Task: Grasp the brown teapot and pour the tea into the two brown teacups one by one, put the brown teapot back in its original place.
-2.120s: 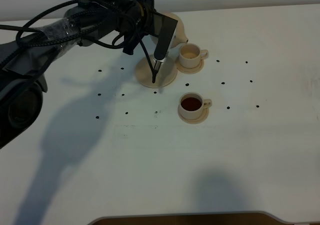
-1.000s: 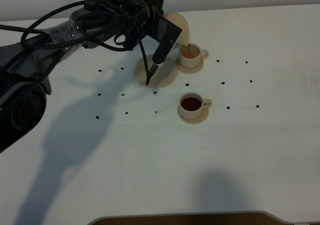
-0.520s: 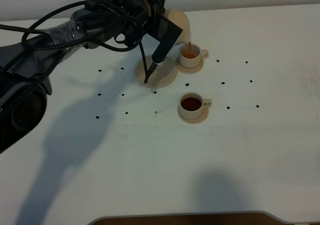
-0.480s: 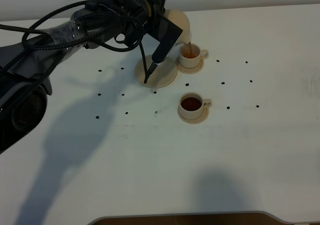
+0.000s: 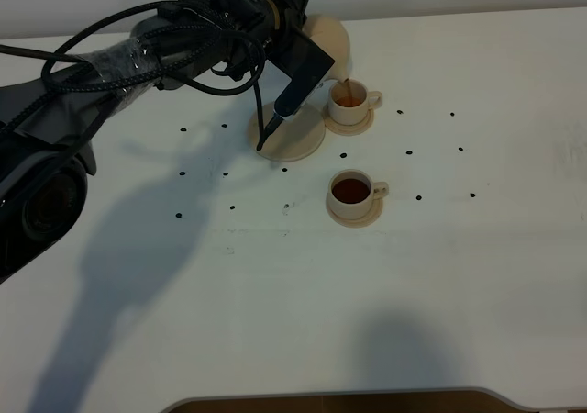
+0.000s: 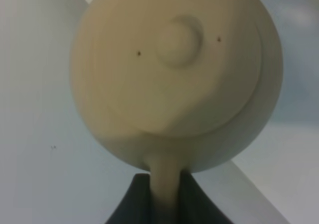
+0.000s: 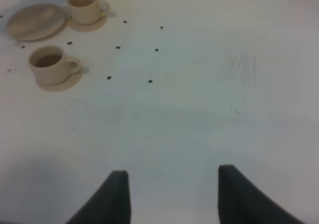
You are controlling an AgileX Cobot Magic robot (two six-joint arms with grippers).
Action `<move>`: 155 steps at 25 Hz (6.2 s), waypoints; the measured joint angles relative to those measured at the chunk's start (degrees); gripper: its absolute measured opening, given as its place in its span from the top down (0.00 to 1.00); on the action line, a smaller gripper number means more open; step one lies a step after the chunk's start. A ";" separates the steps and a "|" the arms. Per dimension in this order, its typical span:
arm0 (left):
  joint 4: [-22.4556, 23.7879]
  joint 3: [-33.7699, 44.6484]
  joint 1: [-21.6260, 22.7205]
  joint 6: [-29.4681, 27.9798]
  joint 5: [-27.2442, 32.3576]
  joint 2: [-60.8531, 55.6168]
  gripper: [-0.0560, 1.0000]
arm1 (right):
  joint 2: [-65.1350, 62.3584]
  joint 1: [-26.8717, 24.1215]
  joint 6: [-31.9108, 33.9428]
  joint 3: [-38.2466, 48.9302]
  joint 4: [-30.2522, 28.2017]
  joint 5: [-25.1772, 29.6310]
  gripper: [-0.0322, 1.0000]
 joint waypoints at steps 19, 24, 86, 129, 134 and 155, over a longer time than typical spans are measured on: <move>1.54 0.00 -0.62 3.26 -0.29 0.00 0.83 | 0.00 0.00 0.00 0.00 0.00 0.00 0.58; 2.44 0.00 -0.67 3.26 -1.20 0.00 0.83 | 0.00 0.00 0.00 0.00 0.00 0.00 0.58; -1.10 0.00 -1.10 11.84 -1.54 0.00 0.83 | 0.00 0.00 0.00 0.00 0.00 -0.03 0.58; -23.00 0.00 -1.30 -71.36 37.79 -6.39 0.83 | 0.00 0.00 0.00 0.00 0.00 -0.03 0.58; -23.50 0.00 -3.71 -74.68 38.50 -6.39 0.83 | 0.00 0.00 0.00 0.00 0.00 -0.03 0.58; -22.93 4.88 -2.71 -83.77 36.61 -13.27 0.83 | 0.00 0.00 0.00 0.00 0.00 -0.03 0.58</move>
